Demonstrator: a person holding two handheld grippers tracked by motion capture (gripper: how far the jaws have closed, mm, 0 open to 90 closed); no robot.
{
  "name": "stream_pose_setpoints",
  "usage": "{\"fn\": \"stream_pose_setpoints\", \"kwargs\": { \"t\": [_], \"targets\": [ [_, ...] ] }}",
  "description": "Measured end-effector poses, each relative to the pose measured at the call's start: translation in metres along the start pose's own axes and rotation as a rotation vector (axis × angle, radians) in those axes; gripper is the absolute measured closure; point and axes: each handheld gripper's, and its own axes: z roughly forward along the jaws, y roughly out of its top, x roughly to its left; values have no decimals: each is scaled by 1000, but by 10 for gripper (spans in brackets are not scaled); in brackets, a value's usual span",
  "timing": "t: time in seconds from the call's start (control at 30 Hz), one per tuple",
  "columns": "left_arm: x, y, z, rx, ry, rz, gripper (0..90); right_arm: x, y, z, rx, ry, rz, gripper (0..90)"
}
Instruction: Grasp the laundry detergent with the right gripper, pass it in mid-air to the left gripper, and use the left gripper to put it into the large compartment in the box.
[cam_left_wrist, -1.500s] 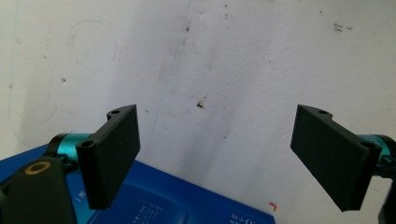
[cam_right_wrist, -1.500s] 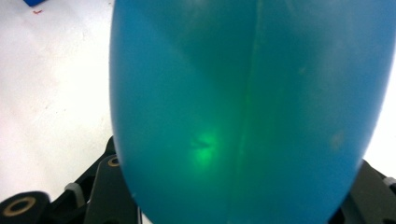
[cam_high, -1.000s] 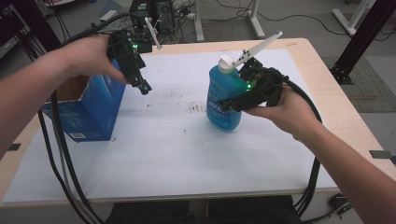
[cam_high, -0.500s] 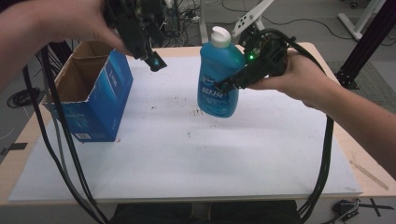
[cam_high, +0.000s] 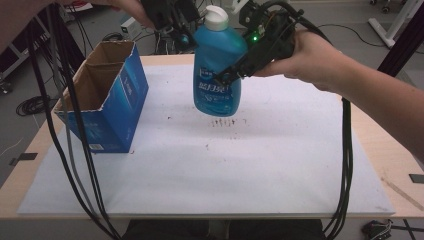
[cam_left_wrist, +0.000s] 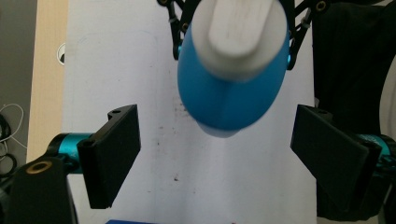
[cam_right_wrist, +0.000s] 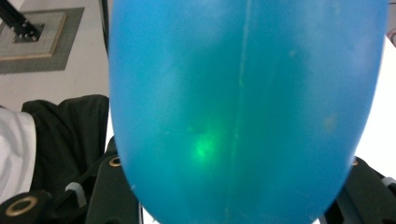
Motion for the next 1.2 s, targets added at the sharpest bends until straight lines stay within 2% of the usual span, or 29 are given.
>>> {"fn": "stream_pose_setpoints", "kwargs": {
  "t": [0.13,0.27,0.3,0.47,0.53,0.57,0.7,0.73,0.8,0.87,0.9,0.97,1.1,1.17,1.2],
  "targets": [
    [-2,8,4,6,-17,12,161,0,10,2,26,10,-16,461],
    [-5,11,10,34,-11,34,161,0,18,4,39,37,-25,461],
    [-5,13,12,50,2,42,161,1,20,5,46,38,-28,461],
    [-7,15,14,58,-4,49,161,0,22,8,52,50,-29,461],
    [-8,15,15,62,-2,52,161,-1,22,9,57,30,-41,460],
    [-8,16,15,79,0,57,188,1,22,9,54,36,-30,460],
    [-6,15,16,85,1,41,216,0,23,9,56,31,-38,460],
    [-6,16,16,85,-2,39,218,1,23,8,55,52,-16,460],
    [-6,16,16,82,3,34,218,-2,22,9,55,32,-39,460],
    [-6,15,17,85,2,35,218,-2,22,8,52,32,-28,460],
    [-6,15,17,89,3,35,219,-1,22,8,52,52,-23,460],
    [-5,15,18,95,5,30,232,-2,22,8,52,58,-21,460],
    [-4,15,20,85,-3,18,232,-1,23,7,52,53,-12,460],
    [-4,15,20,83,-5,9,232,-3,22,8,52,33,-44,460],
    [-4,15,20,82,-7,4,232,-2,22,8,48,30,-26,460]
  ]
}}
